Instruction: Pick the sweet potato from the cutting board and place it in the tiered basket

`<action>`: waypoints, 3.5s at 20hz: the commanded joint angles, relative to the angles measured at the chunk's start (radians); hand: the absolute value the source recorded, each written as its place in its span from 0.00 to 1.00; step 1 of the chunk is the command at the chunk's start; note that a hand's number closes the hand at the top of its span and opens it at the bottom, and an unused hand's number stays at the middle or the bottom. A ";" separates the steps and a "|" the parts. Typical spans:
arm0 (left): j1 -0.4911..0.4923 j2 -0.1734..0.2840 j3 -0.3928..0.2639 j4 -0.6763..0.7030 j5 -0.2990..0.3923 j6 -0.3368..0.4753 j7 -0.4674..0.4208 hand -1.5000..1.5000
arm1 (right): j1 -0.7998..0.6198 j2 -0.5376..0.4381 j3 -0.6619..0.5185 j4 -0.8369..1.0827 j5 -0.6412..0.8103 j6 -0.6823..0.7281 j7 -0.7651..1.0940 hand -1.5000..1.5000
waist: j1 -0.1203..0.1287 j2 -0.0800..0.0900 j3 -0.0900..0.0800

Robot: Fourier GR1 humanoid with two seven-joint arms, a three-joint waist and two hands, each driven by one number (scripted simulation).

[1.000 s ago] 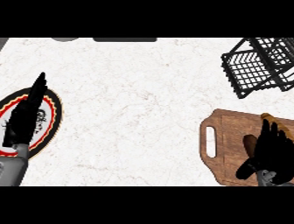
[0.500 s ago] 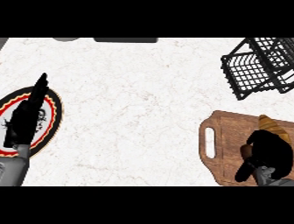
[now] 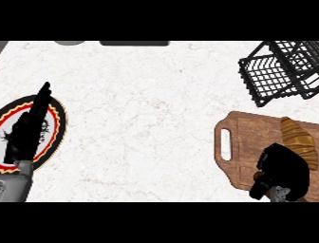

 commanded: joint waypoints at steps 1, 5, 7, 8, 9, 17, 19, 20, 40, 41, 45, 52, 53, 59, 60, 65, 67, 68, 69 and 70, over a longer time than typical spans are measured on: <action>-0.028 0.020 0.016 -0.023 -0.002 -0.032 0.058 0.50 | -0.049 0.056 -0.015 -0.036 0.029 -0.027 0.065 1.00 | 0.003 0.005 0.009; -0.043 -0.009 -0.007 0.002 -0.011 -0.011 0.022 0.50 | -0.138 0.143 0.188 -0.060 -0.098 0.036 -0.187 1.00 | 0.028 0.009 0.009; -0.028 -0.004 -0.015 0.004 -0.011 -0.027 -0.004 0.50 | -0.154 0.179 0.264 -0.064 -0.176 0.045 -0.319 1.00 | 0.050 0.012 0.011; -0.038 -0.002 -0.010 0.002 -0.017 -0.018 0.023 0.50 | -0.181 0.207 0.257 -0.082 -0.193 0.024 -0.332 1.00 | 0.037 0.009 0.011; 0.017 0.003 -0.003 -0.006 -0.004 -0.029 -0.014 0.50 | -0.188 0.205 0.238 -0.140 -0.211 0.027 -0.337 1.00 | 0.029 0.003 0.010; 0.040 -0.032 -0.008 0.000 -0.036 0.006 -0.049 0.50 | -0.332 0.176 0.078 -0.379 -0.212 -0.096 -0.343 1.00 | 0.001 0.003 0.009; -0.024 -0.009 0.022 0.027 -0.006 -0.033 0.011 0.50 | -0.435 0.186 0.017 -0.406 -0.231 -0.017 -0.272 1.00 | 0.000 0.005 0.009; -0.034 0.010 0.023 -0.012 -0.006 -0.048 0.032 0.50 | -0.459 0.178 -0.011 -0.419 -0.232 -0.016 -0.271 1.00 | 0.002 0.004 0.009; -0.052 -0.030 0.063 0.074 -0.042 -0.066 -0.031 0.50 | -0.804 -0.214 -0.375 0.102 -0.324 0.088 -0.638 1.00 | 0.014 0.012 0.009; -0.011 -0.048 0.026 -0.019 -0.061 -0.054 0.028 0.50 | -0.795 -0.200 -0.336 0.131 -0.270 0.054 -0.634 1.00 | 0.021 0.010 0.009; -0.010 -0.021 0.071 0.022 -0.035 -0.078 -0.043 0.50 | -0.883 -0.284 -0.312 0.284 -0.144 -0.002 -0.659 1.00 | 0.029 0.014 0.008; 0.044 -0.035 0.065 -0.041 -0.044 -0.080 -0.011 0.50 | -0.848 -0.353 -0.360 0.541 -0.078 -0.197 -0.856 1.00 | 0.023 0.010 0.009; -0.038 -0.036 0.074 -0.013 -0.044 -0.079 0.014 0.50 | -0.920 -0.375 -0.365 0.620 -0.082 -0.175 -0.889 1.00 | 0.021 0.011 0.009; -0.072 -0.037 0.083 0.056 -0.063 -0.087 -0.001 0.50 | -1.044 -0.405 -0.389 0.849 -0.116 -0.137 -1.035 1.00 | 0.025 0.013 0.009; -0.058 -0.048 0.070 -0.007 -0.072 -0.073 0.057 0.50 | -0.944 -0.398 -0.412 0.803 -0.148 -0.158 -1.065 1.00 | 0.016 0.009 0.009; -0.026 -0.075 0.063 0.009 -0.091 -0.054 0.003 0.50 | -0.930 -0.406 -0.439 0.925 -0.176 -0.171 -1.163 1.00 | 0.016 0.011 0.009; -0.025 -0.079 0.052 0.016 -0.099 -0.060 -0.001 0.50 | -0.975 -0.389 -0.434 0.951 -0.196 -0.087 -1.134 1.00 | 0.016 0.010 0.009; -0.030 -0.045 0.084 -0.025 -0.063 -0.086 0.022 0.50 | -1.001 -0.387 -0.486 0.997 -0.240 -0.045 -1.078 1.00 | 0.027 0.011 0.009; -0.038 -0.069 0.061 0.001 -0.076 -0.079 0.014 0.50 | -0.984 -0.342 -0.530 1.027 -0.274 -0.076 -1.031 1.00 | 0.025 0.016 0.010; -0.053 -0.066 0.067 0.050 -0.090 -0.072 -0.019 0.50 | -0.996 -0.339 -0.504 1.025 -0.251 -0.070 -1.014 0.00 | 0.015 0.014 0.009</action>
